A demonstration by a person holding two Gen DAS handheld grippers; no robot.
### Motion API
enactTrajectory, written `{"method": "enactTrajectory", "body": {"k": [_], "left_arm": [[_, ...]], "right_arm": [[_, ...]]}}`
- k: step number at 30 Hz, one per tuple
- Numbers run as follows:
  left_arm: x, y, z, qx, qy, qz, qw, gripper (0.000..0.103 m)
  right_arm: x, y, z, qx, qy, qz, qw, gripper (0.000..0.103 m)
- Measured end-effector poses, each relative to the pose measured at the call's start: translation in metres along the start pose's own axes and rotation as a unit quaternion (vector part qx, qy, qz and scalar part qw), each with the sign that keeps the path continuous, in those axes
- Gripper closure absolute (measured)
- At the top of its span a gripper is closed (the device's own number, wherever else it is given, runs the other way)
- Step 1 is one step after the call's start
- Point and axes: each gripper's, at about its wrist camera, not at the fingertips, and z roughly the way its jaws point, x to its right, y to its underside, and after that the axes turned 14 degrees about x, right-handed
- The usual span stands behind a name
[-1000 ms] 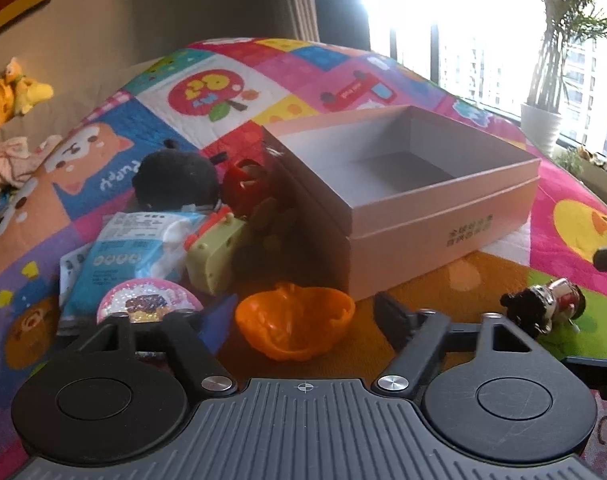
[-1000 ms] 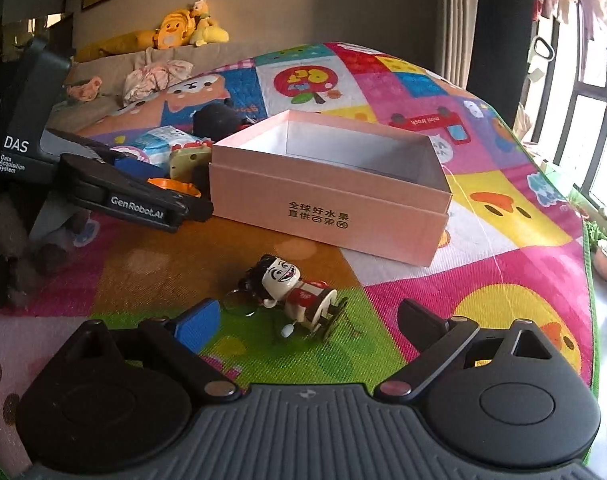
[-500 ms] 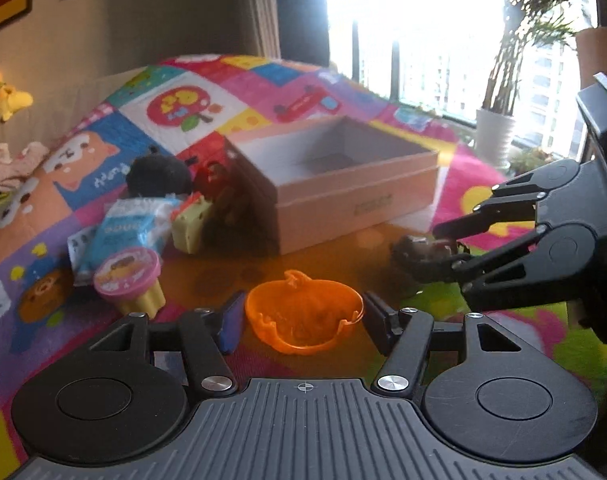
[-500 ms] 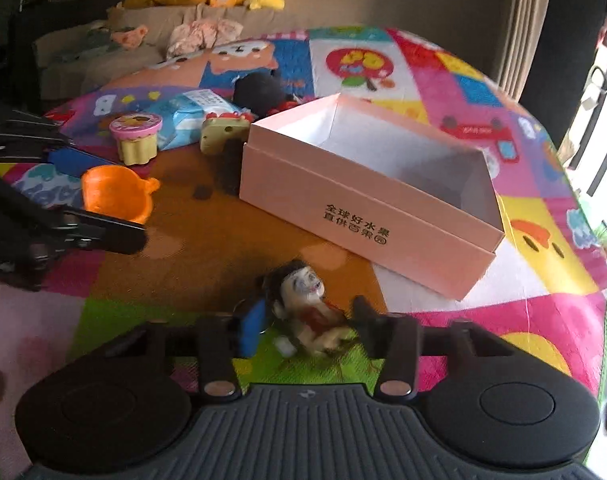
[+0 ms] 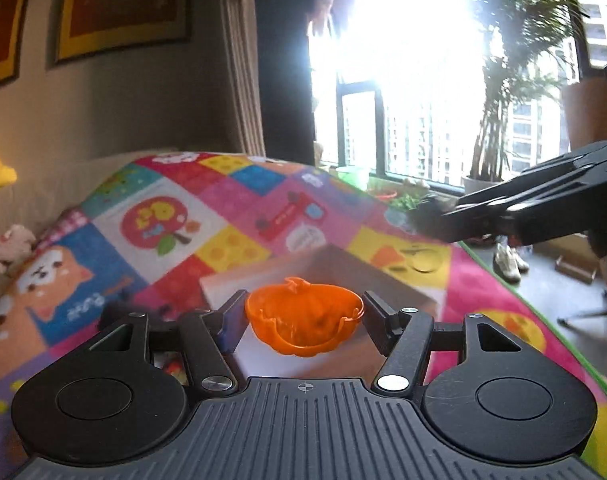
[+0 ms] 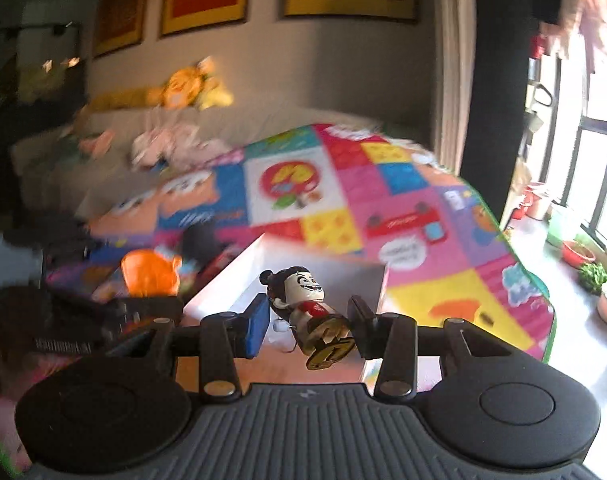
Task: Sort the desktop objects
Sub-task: 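Drop the pumpkin cup into the box with the left gripper while right gripper drops the figurine in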
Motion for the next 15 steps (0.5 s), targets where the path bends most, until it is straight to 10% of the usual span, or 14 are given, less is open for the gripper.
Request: {"method": "enactTrajectory", "body": {"k": [6, 15], "left_arm": [[-0.014, 0.005, 0.064, -0.016, -0.037, -0.011, 0.9991, 0.017], [-0.031, 0.046, -0.022, -0.034, -0.087, 0.008, 0.9956, 0.004]], "right_arm": [[0.035, -0.009, 0.118, -0.038, 0.035, 0.066, 0.997, 0.057], [0.012, 0.035, 0.099, -0.037, 0.055, 0.023, 0.998, 0.041]]}}
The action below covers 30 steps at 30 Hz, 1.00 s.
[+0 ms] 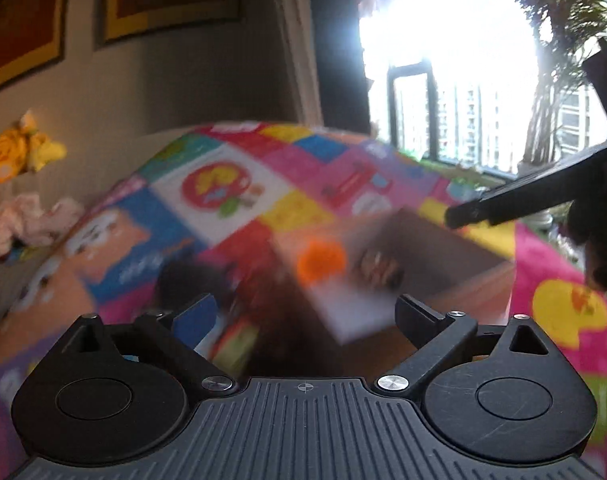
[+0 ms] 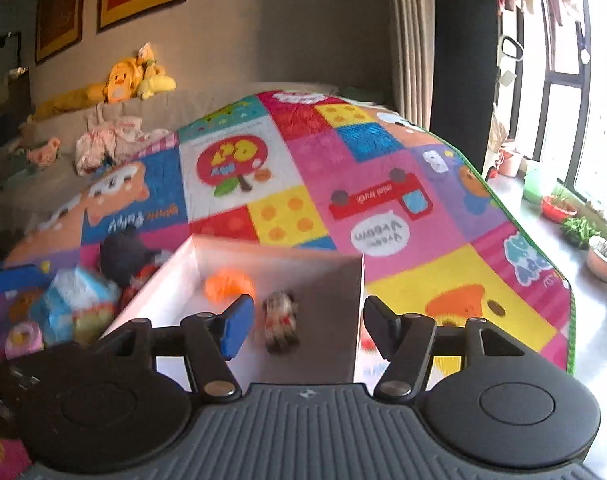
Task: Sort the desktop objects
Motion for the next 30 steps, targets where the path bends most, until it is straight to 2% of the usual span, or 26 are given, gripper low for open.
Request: {"method": "enactTrajectory", "body": {"k": [2, 5, 6, 8, 9, 10, 14, 15, 16, 17, 19, 21, 22, 23, 25, 26, 27, 28, 29, 30], "left_arm": [[-0.005, 0.014, -0.015, -0.017, -0.024, 0.011, 0.9995, 0.003], [-0.018, 0.034, -0.035, -0.044, -0.085, 0.014, 0.9953, 0.003], [-0.025, 0.04, -0.041, -0.052, -0.1, 0.001, 0.9936, 0.003], [-0.044, 0.048, -0.049, -0.069, -0.12, -0.04, 0.9895, 0.002], [-0.054, 0.05, -0.053, -0.077, -0.13, -0.062, 0.9866, 0.002], [-0.061, 0.053, -0.057, -0.082, -0.137, -0.08, 0.9838, 0.002], [-0.078, 0.067, -0.071, -0.093, -0.144, -0.113, 0.9787, 0.001], [-0.08, 0.067, -0.07, -0.088, -0.139, -0.123, 0.9786, 0.001], [-0.082, 0.067, -0.072, -0.081, -0.136, -0.13, 0.9787, 0.001], [-0.084, 0.068, -0.07, -0.082, -0.132, -0.136, 0.9784, 0.001], [-0.087, 0.069, -0.069, -0.086, -0.127, -0.146, 0.9773, 0.001], [-0.087, 0.068, -0.07, -0.078, -0.125, -0.153, 0.9772, 0.001], [-0.088, 0.068, -0.071, -0.073, -0.124, -0.157, 0.9771, 0.001], [-0.088, 0.069, -0.071, -0.069, -0.124, -0.16, 0.9768, 0.001], [-0.089, 0.069, -0.072, -0.065, -0.124, -0.167, 0.9759, 0.001], [-0.09, 0.07, -0.072, -0.063, -0.124, -0.172, 0.9753, 0.001], [-0.091, 0.07, -0.073, -0.062, -0.123, -0.175, 0.9747, 0.001], [-0.092, 0.07, -0.073, -0.061, -0.123, -0.18, 0.9742, 0.001], [-0.093, 0.07, -0.073, -0.06, -0.123, -0.184, 0.9734, 0.001], [-0.094, 0.071, -0.073, -0.059, -0.123, -0.189, 0.9724, 0.001]], "right_arm": [[-0.008, 0.003, -0.005, 0.002, -0.005, -0.015, 1.0, 0.041], [-0.039, 0.008, -0.02, 0.012, -0.031, -0.066, 0.997, 0.037], [-0.062, 0.009, -0.026, 0.018, -0.06, -0.092, 0.994, 0.036], [-0.09, 0.009, -0.028, 0.025, -0.089, -0.117, 0.989, 0.034], [-0.09, 0.009, -0.028, 0.025, -0.089, -0.117, 0.989, 0.032], [-0.115, 0.01, -0.026, 0.03, -0.116, -0.137, 0.983, 0.032], [-0.158, 0.013, -0.013, 0.018, -0.147, -0.143, 0.979, 0.033], [-0.158, 0.013, -0.013, 0.018, -0.147, -0.143, 0.979, 0.04], [-0.166, 0.013, -0.006, 0.008, -0.152, -0.134, 0.979, 0.051], [-0.179, 0.011, 0.012, -0.022, -0.16, -0.109, 0.981, 0.055], [-0.186, 0.01, 0.023, -0.037, -0.157, -0.097, 0.982, 0.059], [-0.201, 0.01, 0.051, -0.068, -0.125, -0.068, 0.987, 0.059], [-0.201, 0.01, 0.051, -0.068, -0.125, -0.068, 0.987, 0.059], [-0.207, 0.01, 0.068, -0.087, -0.111, -0.041, 0.989, 0.059], [-0.21, 0.01, 0.076, -0.092, -0.101, -0.029, 0.99, 0.058], [-0.214, 0.012, 0.084, -0.099, -0.088, -0.024, 0.991, 0.057], [-0.22, 0.014, 0.097, -0.107, -0.055, -0.027, 0.992, 0.053], [-0.22, 0.014, 0.097, -0.107, -0.055, -0.027, 0.992, 0.052], [-0.221, 0.015, 0.102, -0.114, -0.049, -0.028, 0.992, 0.054], [-0.223, 0.02, 0.11, -0.136, -0.052, -0.023, 0.989, 0.062]]}}
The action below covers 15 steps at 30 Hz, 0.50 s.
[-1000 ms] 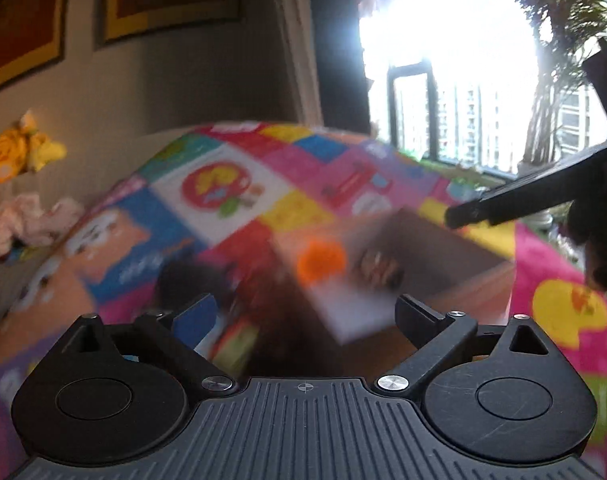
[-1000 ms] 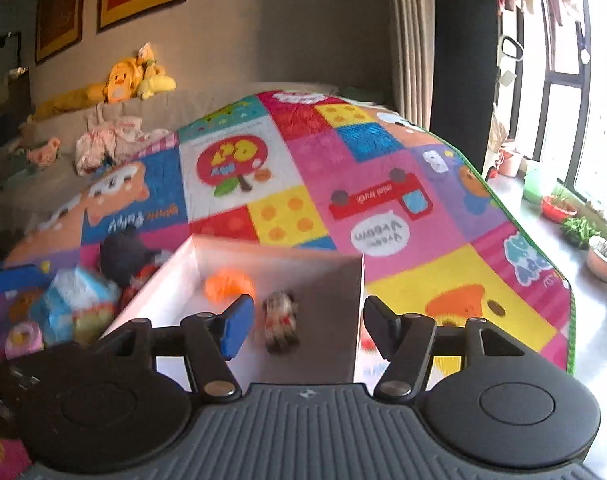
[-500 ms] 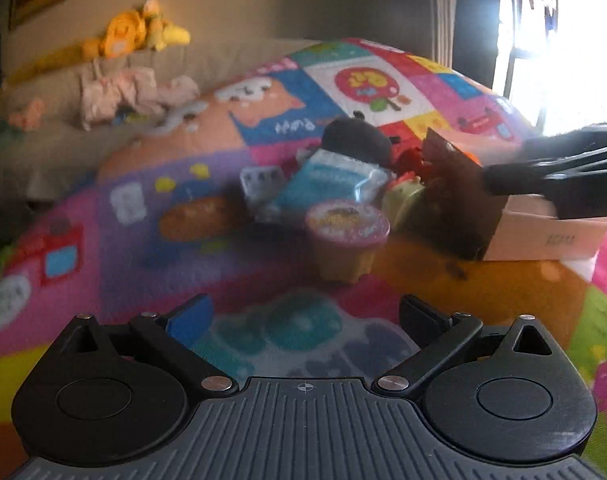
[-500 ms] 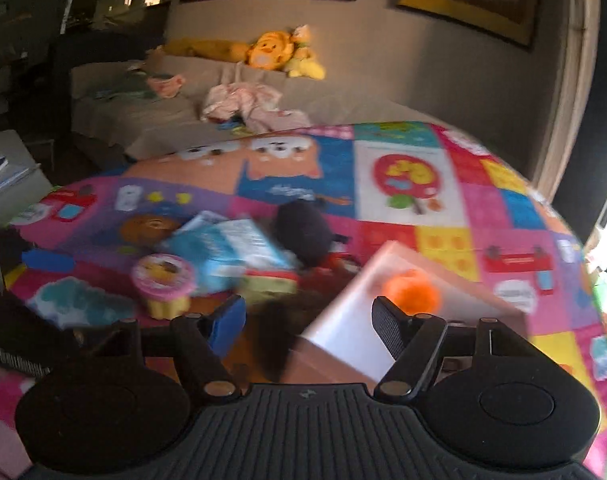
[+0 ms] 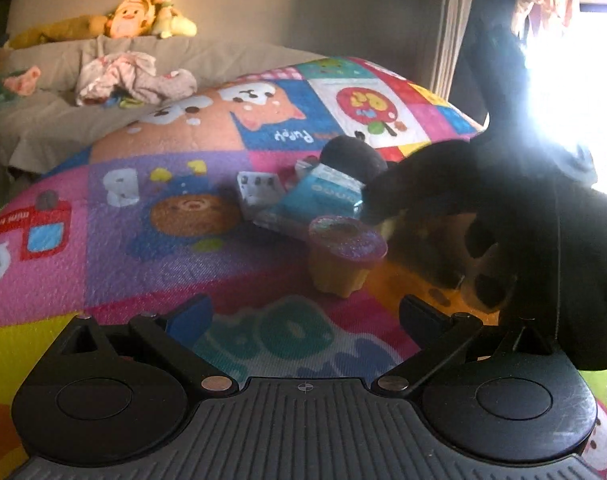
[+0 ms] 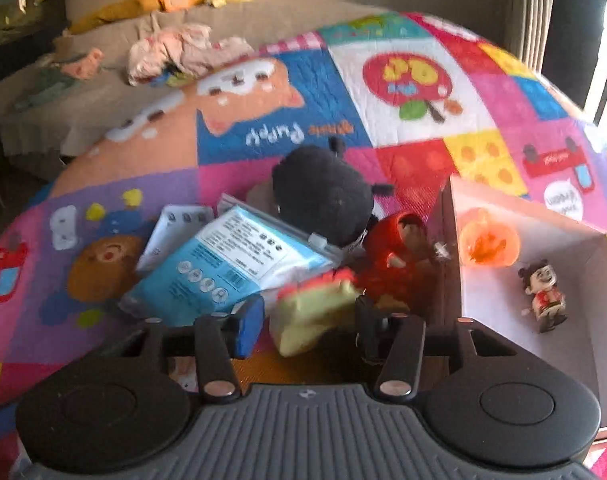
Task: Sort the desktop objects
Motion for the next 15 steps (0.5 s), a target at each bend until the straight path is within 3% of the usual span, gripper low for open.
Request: {"method": "enactTrajectory", "body": {"k": [3, 6, 7, 8, 9, 10, 14, 15], "left_arm": [[-0.004, 0.0, 0.001, -0.002, 0.001, -0.016, 0.9999, 0.001], [-0.008, 0.0, 0.003, -0.006, 0.002, -0.03, 0.9995, 0.001], [-0.008, 0.0, 0.003, -0.007, 0.002, -0.032, 0.9995, 0.001], [-0.009, 0.0, 0.003, -0.007, 0.003, -0.033, 0.9994, 0.001], [-0.009, 0.0, 0.003, -0.008, 0.003, -0.034, 0.9994, 0.001], [-0.009, 0.0, 0.003, -0.008, 0.004, -0.034, 0.9994, 0.001], [-0.009, 0.0, 0.002, -0.009, 0.007, -0.036, 0.9993, 0.001], [-0.009, 0.0, 0.003, -0.01, 0.006, -0.035, 0.9993, 0.001]], "right_arm": [[0.001, 0.003, -0.004, 0.001, -0.01, -0.003, 1.0, 0.08], [0.003, 0.006, -0.039, 0.04, -0.051, -0.025, 0.998, 0.086], [0.009, 0.011, -0.071, 0.066, -0.077, -0.043, 0.994, 0.087], [0.009, 0.011, -0.071, 0.066, -0.077, -0.043, 0.994, 0.087], [0.019, 0.017, -0.097, 0.068, -0.096, -0.043, 0.992, 0.092], [0.019, 0.017, -0.097, 0.068, -0.096, -0.043, 0.992, 0.099], [0.048, 0.04, -0.143, 0.049, -0.154, -0.021, 0.987, 0.099], [0.062, 0.055, -0.157, 0.046, -0.151, -0.025, 0.987, 0.099]]}}
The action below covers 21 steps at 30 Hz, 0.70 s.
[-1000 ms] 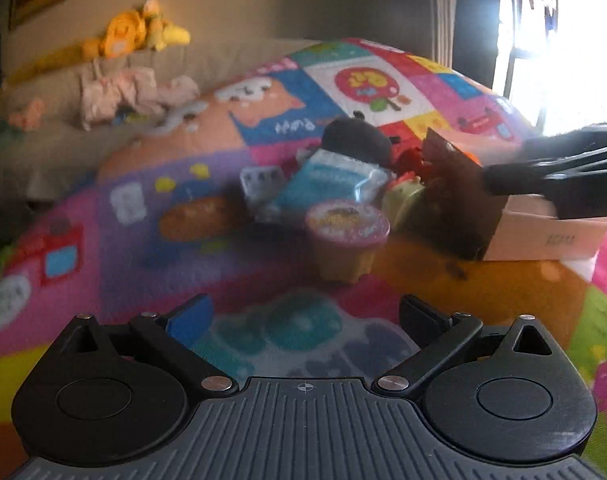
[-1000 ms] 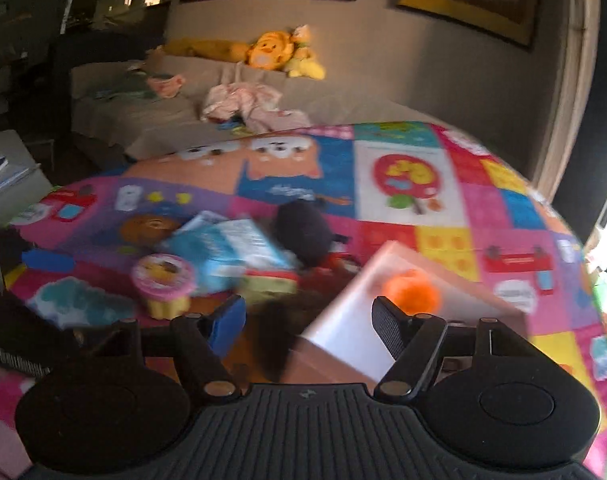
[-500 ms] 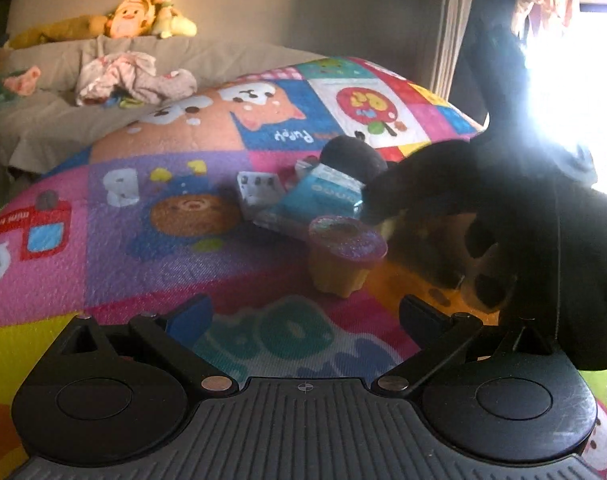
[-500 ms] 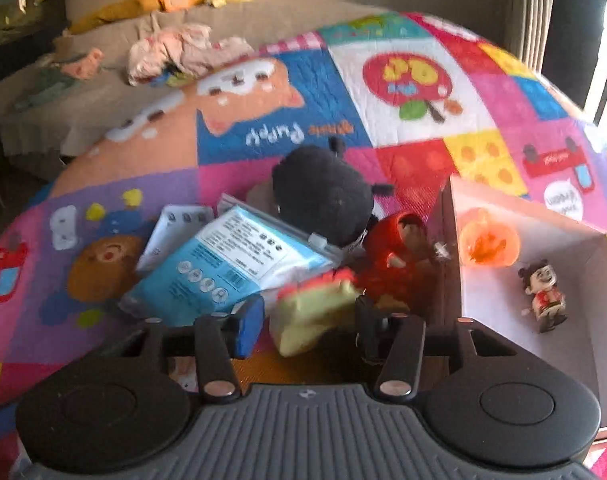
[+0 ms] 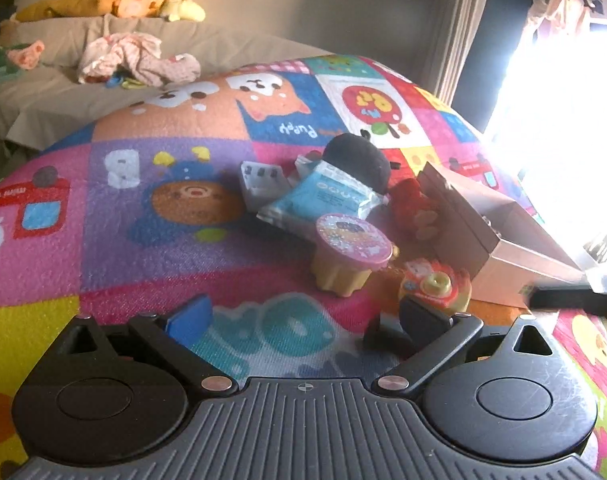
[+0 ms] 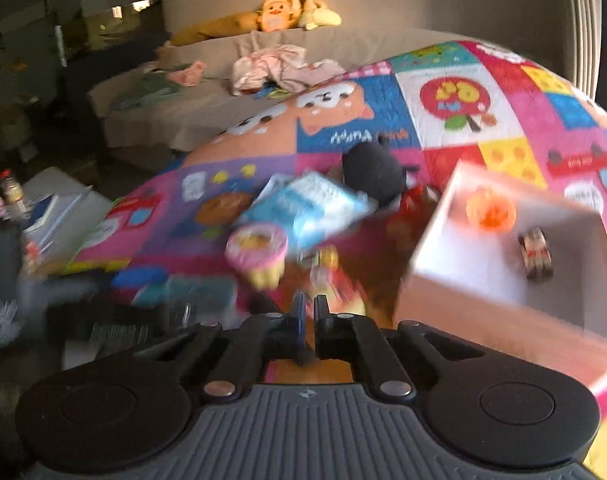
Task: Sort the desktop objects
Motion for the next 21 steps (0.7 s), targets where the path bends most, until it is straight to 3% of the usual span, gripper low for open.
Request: {"method": "enactTrajectory", "body": {"k": [2, 6, 8, 10, 13, 14, 16, 17, 18, 21], "left_arm": [[0.001, 0.0, 0.001, -0.003, -0.003, 0.002, 1.0, 0.001], [0.005, 0.0, 0.001, -0.004, -0.007, 0.013, 0.9999, 0.001], [0.006, 0.0, 0.002, -0.004, -0.008, 0.019, 0.9998, 0.001], [0.008, 0.0, 0.003, -0.007, -0.011, 0.025, 0.9996, 0.001], [0.01, 0.001, 0.004, -0.01, -0.021, 0.03, 0.9993, 0.001], [0.01, 0.001, 0.004, -0.01, -0.024, 0.031, 0.9992, 0.001], [0.01, 0.001, 0.004, -0.009, -0.03, 0.032, 0.999, 0.001], [0.01, 0.001, 0.004, -0.008, -0.032, 0.031, 0.999, 0.001], [0.009, 0.001, 0.003, -0.007, -0.035, 0.031, 0.9989, 0.001], [0.009, 0.001, 0.002, -0.005, -0.04, 0.03, 0.9988, 0.001]], "right_arm": [[0.005, 0.008, -0.006, -0.003, 0.013, 0.0, 1.0, 0.099], [0.043, 0.045, -0.024, -0.016, 0.109, 0.041, 0.993, 0.094], [0.048, 0.052, -0.027, -0.015, 0.12, 0.052, 0.991, 0.082], [0.055, 0.065, -0.032, -0.011, 0.133, 0.07, 0.989, 0.059], [0.054, 0.073, -0.033, -0.005, 0.123, 0.089, 0.988, 0.055], [0.05, 0.074, -0.034, -0.004, 0.113, 0.088, 0.99, 0.053], [0.028, 0.068, -0.032, -0.003, 0.03, 0.069, 0.997, 0.036], [0.028, 0.068, -0.032, -0.003, 0.03, 0.069, 0.997, 0.033], [0.009, 0.063, -0.033, -0.003, -0.049, 0.047, 0.998, 0.031], [-0.014, 0.064, -0.032, -0.023, -0.128, 0.005, 0.992, 0.027]]}}
